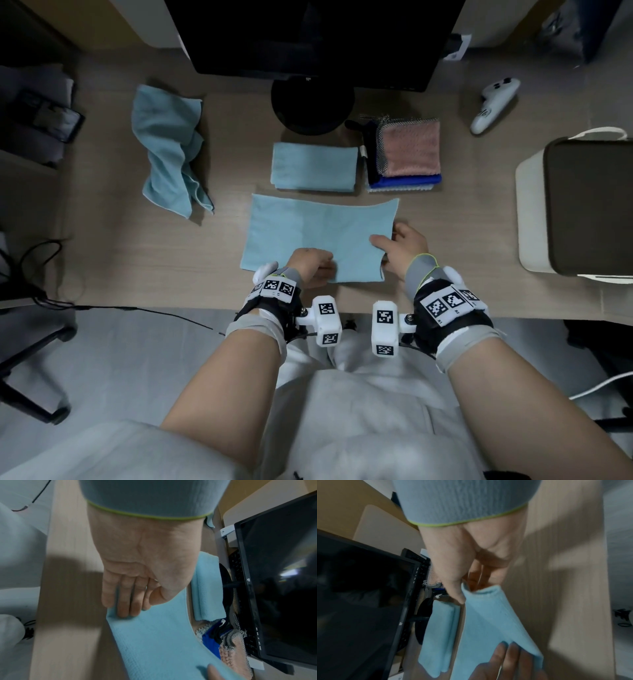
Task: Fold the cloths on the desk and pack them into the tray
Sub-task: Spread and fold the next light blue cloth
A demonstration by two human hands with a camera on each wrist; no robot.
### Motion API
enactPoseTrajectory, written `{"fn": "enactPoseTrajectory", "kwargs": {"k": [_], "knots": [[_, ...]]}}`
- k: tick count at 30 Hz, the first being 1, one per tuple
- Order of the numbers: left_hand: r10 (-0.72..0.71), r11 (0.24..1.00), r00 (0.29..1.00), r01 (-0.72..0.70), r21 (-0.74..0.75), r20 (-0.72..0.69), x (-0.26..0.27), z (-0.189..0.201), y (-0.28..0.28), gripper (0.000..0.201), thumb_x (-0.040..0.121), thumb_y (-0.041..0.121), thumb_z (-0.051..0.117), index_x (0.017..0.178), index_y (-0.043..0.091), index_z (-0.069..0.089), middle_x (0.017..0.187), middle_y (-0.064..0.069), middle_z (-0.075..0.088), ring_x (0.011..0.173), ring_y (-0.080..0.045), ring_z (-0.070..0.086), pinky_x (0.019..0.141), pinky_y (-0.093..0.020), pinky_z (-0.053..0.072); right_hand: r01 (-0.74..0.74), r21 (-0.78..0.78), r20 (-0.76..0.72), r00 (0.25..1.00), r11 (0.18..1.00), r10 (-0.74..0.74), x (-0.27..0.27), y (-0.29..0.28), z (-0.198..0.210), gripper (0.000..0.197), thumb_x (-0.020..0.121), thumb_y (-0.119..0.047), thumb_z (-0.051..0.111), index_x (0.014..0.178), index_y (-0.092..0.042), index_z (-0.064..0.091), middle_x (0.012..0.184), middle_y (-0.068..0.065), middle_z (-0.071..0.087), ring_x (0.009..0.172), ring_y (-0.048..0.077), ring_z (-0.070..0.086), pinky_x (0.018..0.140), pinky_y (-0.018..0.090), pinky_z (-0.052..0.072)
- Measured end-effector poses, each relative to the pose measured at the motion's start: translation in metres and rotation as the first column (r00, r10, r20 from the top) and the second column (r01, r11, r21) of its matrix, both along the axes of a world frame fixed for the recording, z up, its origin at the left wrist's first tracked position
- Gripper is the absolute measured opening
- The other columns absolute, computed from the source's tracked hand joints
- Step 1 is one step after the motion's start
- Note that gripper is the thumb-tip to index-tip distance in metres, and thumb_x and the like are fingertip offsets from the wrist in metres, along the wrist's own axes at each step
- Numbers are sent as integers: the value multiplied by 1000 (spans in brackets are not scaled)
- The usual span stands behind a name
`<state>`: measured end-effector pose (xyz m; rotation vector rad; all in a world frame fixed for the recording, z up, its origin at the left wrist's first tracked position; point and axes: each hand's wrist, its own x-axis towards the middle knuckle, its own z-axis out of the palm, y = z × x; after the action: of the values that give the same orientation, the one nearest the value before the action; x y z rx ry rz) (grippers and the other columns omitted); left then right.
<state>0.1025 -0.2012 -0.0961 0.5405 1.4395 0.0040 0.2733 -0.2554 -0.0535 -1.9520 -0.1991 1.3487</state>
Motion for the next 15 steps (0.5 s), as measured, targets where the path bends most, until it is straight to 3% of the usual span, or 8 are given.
{"fn": "enactPoseTrajectory", "kwargs": {"k": [4,5,9,12,15], "knots": [[62,998,995,-63,12,80,-15,8,2,21,94,13,52,111,3,61,93,-15,67,80,-31,67,84,-45,58,-25,75,-124,992,997,34,-29,20,18,36,83,-2,68,114,-13,53,100,3,71,81,23,69,66,38,60],[75,996,994,-78,31,86,-23,9,4,21,94,12,52,110,2,61,93,-16,67,77,-30,68,82,-43,59,-41,84,-134,990,996,53,-40,27,22,35,83,-2,68,113,-12,53,100,4,71,81,23,69,66,39,60],[131,983,991,-135,125,41,-50,12,24,17,95,1,46,102,6,61,82,-10,65,47,-10,65,53,-23,56,-92,75,-175,979,993,104,-75,47,26,24,84,2,64,104,-5,51,92,13,66,71,21,65,53,33,59],[128,973,992,-125,192,-2,-87,12,51,17,94,3,49,105,7,62,85,-6,66,53,-7,63,61,-22,45,-127,10,-170,977,992,126,-109,68,18,27,83,-2,68,106,-3,53,92,17,63,71,22,63,53,33,60],[112,976,994,-108,190,-9,-108,13,66,9,94,9,55,91,11,64,84,-8,64,64,-14,52,60,-25,38,-125,-46,-126,985,991,118,-130,81,3,24,80,-5,71,99,-7,57,79,10,59,66,18,60,53,32,60]]}}
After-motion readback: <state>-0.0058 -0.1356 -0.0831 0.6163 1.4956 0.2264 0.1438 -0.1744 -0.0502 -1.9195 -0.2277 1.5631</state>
